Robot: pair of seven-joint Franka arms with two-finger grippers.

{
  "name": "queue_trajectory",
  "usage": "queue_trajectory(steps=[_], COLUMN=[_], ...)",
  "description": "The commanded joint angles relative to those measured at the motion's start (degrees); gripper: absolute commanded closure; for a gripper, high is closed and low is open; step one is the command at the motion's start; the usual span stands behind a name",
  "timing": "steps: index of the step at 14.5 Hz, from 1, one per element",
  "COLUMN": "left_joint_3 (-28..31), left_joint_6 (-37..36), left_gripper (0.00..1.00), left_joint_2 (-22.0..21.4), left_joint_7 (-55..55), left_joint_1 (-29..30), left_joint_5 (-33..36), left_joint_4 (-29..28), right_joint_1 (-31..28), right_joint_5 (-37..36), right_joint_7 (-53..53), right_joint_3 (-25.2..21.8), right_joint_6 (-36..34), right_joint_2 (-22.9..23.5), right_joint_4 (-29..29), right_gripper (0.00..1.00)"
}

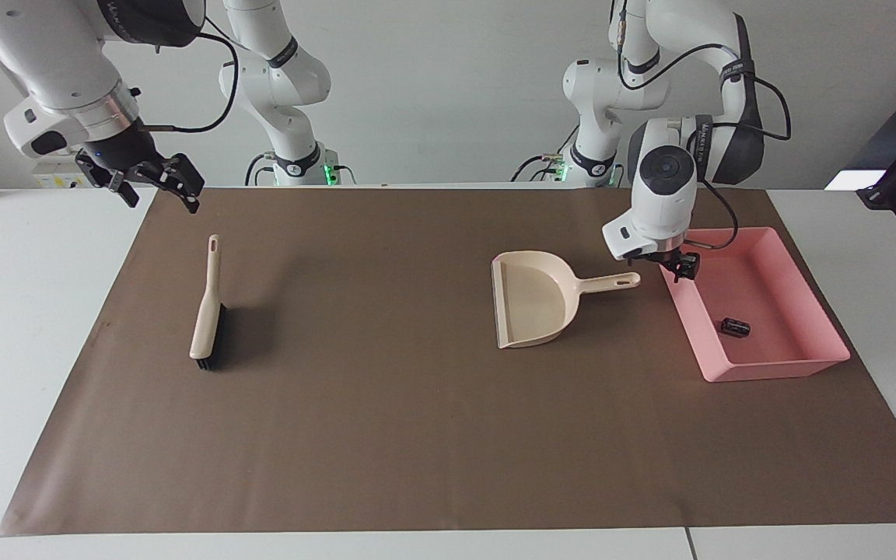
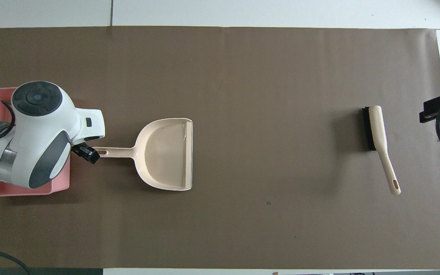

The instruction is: Clean e-waste and dump in bin

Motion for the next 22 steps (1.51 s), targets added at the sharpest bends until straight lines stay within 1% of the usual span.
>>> queue_trajectory(steps=[1, 3, 5, 8, 10, 12, 13, 16, 18, 19, 22], left_joint_3=[-0.3, -0.2, -0.1, -0.1, 0.0, 0.0, 0.0, 0.0, 0.0, 0.1, 0.1], left_joint_6=[-0.3, -1.1, -5.4, -10.6, -13.4, -16.9, -17.8, -18.9, -21.7, -22.2, -22.0], left_gripper=[0.02, 0.02, 0.02, 0.02, 0.02, 0.02, 0.02, 0.02, 0.02, 0.02, 0.02], left_joint_2=[-3.2, -4.4, -4.4, -3.6, -2.7, -0.8, -0.3, -0.9, -1.8, -2.2, -3.2], left_joint_7=[-1.3, -1.3, -1.3, -1.6, -1.8, -1.8, -1.8, -2.7, -7.2, -7.6, -7.9], left_joint_1=[5.8, 8.2, 10.2, 12.2, 12.4, 12.4, 12.4, 12.3, 12.3, 12.3, 12.2], left_joint_5=[-6.0, -6.9, -7.8, -11.0, -11.0, -11.1, -11.2, -11.4, -11.4, -11.4, -11.3], left_joint_4=[1.3, 3.9, 9.2, 16.1, 20.1, 24.3, 25.4, 25.5, 25.0, 24.4, 22.8], right_joint_1=[0.2, 0.1, 0.1, 0.1, 0.1, 0.1, 0.1, 0.1, 0.1, 0.1, 0.1], right_joint_5=[-0.4, -0.3, -0.3, -0.3, -0.3, 0.1, 0.8, 0.9, 0.9, 0.9, 0.9], right_joint_7=[-0.6, -0.6, -0.6, -0.6, -0.6, -0.1, 0.6, 1.1, 1.0, 0.9, 0.7], right_joint_3=[0.0, 0.0, 0.0, 0.0, 0.0, 0.0, 0.0, 0.0, 0.0, 0.0, 0.0], right_joint_6=[0.6, 0.6, 0.5, 0.6, 0.8, 0.7, 0.7, 0.5, 0.5, 0.5, 0.5], right_joint_2=[-1.5, -1.6, -1.6, -1.6, -1.6, -1.6, -1.6, -1.6, -1.6, -1.6, -1.6], right_joint_4=[-1.9, -2.0, -2.0, -2.1, -2.1, -2.1, -2.1, -2.0, -2.0, -2.0, -2.1], right_gripper=[0.00, 0.00, 0.00, 0.00, 0.00, 0.00, 0.00, 0.00, 0.00, 0.00, 0.00])
